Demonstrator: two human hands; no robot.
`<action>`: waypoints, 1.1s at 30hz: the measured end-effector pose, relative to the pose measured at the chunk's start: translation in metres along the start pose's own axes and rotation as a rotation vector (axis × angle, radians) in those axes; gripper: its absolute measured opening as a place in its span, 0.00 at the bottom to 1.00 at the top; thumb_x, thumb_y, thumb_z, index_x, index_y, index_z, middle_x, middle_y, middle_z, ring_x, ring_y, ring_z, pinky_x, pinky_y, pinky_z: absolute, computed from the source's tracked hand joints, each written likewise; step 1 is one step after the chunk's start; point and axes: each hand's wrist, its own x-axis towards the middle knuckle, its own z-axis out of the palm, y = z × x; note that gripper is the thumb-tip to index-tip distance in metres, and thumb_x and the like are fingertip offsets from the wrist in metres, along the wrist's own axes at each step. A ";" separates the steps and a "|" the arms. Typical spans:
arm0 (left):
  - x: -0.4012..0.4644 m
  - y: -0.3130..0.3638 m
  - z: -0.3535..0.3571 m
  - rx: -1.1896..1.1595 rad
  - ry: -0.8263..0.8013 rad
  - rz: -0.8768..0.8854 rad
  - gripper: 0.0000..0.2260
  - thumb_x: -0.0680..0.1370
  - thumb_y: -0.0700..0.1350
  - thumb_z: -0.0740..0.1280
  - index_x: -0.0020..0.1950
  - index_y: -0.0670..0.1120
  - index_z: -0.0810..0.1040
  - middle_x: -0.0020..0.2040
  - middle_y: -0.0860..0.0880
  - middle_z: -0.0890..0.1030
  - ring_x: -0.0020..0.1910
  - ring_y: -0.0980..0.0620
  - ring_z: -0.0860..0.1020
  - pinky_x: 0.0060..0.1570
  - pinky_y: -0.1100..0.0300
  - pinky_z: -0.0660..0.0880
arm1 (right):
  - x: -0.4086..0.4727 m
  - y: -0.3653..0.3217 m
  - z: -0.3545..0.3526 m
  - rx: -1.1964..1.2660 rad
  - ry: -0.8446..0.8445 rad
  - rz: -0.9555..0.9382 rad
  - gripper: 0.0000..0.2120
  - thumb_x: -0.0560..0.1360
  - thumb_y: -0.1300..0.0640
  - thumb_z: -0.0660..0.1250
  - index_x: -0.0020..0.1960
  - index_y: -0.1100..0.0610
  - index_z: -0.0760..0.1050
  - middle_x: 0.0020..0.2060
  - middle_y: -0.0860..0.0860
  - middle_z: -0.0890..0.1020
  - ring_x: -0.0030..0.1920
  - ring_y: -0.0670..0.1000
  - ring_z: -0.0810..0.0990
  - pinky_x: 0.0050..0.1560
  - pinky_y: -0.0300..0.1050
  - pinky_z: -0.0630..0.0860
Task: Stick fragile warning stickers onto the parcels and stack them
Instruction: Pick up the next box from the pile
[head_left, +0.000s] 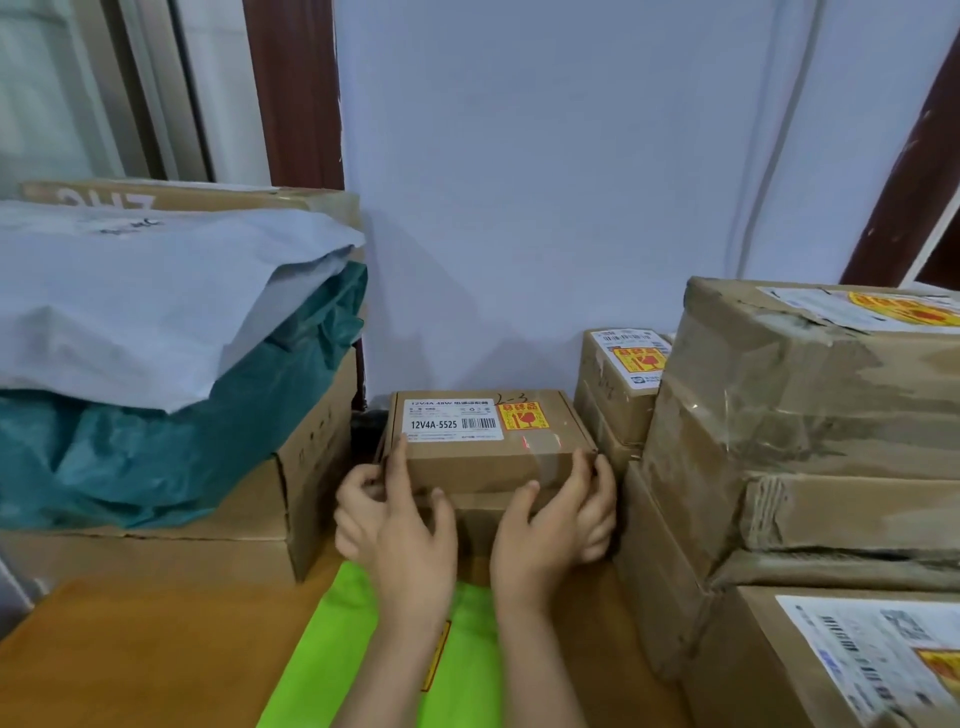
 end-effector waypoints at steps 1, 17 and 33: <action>0.000 0.001 0.000 -0.003 0.016 -0.014 0.24 0.69 0.47 0.61 0.66 0.46 0.74 0.55 0.47 0.64 0.49 0.47 0.64 0.52 0.43 0.67 | -0.001 -0.002 0.001 -0.001 0.014 -0.008 0.26 0.65 0.53 0.56 0.59 0.60 0.77 0.62 0.59 0.75 0.60 0.56 0.65 0.59 0.59 0.63; 0.014 -0.009 -0.006 0.021 -0.445 0.064 0.34 0.70 0.56 0.56 0.76 0.51 0.57 0.74 0.51 0.65 0.73 0.54 0.61 0.72 0.50 0.44 | -0.006 0.000 -0.002 -0.198 -0.348 0.026 0.33 0.65 0.53 0.54 0.70 0.55 0.70 0.71 0.48 0.69 0.73 0.52 0.62 0.69 0.49 0.39; 0.014 0.008 -0.036 0.112 -0.670 0.186 0.27 0.78 0.53 0.59 0.76 0.46 0.58 0.74 0.49 0.64 0.74 0.51 0.59 0.74 0.54 0.49 | 0.012 -0.028 -0.042 -0.251 -0.770 0.103 0.26 0.78 0.55 0.59 0.75 0.53 0.60 0.75 0.47 0.62 0.76 0.49 0.51 0.74 0.58 0.43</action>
